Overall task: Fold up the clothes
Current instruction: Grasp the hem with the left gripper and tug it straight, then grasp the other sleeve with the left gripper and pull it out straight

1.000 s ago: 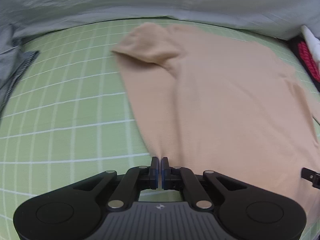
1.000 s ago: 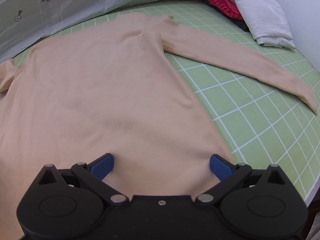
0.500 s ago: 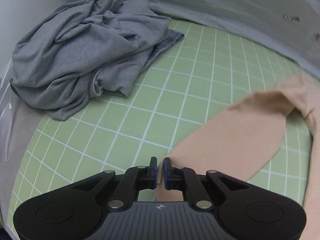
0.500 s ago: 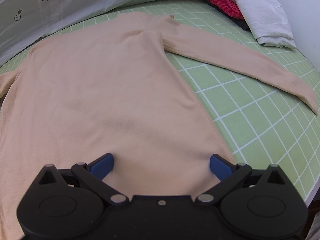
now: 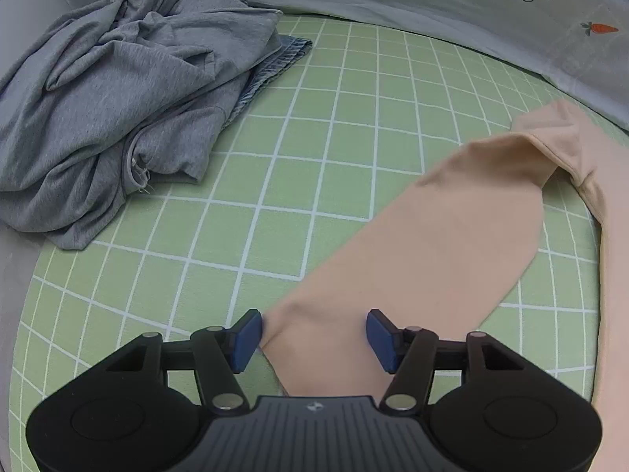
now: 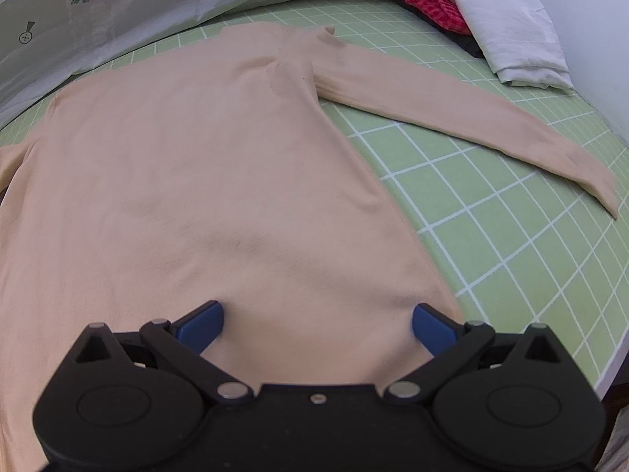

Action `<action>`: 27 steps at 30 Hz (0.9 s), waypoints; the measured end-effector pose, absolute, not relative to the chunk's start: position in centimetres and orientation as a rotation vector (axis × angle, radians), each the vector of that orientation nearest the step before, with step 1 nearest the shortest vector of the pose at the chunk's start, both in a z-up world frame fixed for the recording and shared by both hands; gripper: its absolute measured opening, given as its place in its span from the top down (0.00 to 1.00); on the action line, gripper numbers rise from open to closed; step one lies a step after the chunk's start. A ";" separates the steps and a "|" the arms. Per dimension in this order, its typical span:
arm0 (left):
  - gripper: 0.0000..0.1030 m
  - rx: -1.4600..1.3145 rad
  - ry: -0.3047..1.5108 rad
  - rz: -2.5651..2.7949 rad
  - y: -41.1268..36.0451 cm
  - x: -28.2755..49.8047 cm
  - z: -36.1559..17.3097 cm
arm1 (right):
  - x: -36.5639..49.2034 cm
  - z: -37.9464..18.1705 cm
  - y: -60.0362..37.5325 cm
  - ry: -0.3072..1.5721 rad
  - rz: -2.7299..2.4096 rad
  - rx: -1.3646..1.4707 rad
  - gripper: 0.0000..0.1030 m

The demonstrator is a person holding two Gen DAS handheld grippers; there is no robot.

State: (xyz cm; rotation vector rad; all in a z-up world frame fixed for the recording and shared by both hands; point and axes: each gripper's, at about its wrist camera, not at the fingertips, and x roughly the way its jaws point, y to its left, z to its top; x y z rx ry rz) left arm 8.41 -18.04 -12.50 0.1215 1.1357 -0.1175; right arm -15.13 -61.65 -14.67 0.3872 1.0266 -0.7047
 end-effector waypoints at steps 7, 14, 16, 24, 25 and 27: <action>0.91 0.086 1.104 -0.092 -18.0 9.4 -11.7 | -15.1 -14.8 -61.6 1.022 -0.716 0.393 0.00; 0.92 0.121 0.835 0.044 -16.2 12.2 -6.5 | -15.1 -14.7 -61.6 1.026 -0.714 0.393 0.00; 0.91 0.093 0.694 0.056 -15.2 12.3 -3.9 | -15.1 -14.7 -61.6 1.025 -0.713 0.395 0.00; 0.87 0.122 0.841 0.067 -14.6 8.3 -7.7 | -15.1 -14.9 -61.6 1.019 -0.714 0.396 0.00; 0.87 0.096 0.904 0.064 -14.2 7.7 -8.6 | -15.1 -14.9 -61.7 1.019 -0.713 0.395 0.00; 0.83 0.031 0.982 0.062 -13.4 6.5 -9.8 | -15.1 -14.9 -61.7 1.021 -0.711 0.394 0.00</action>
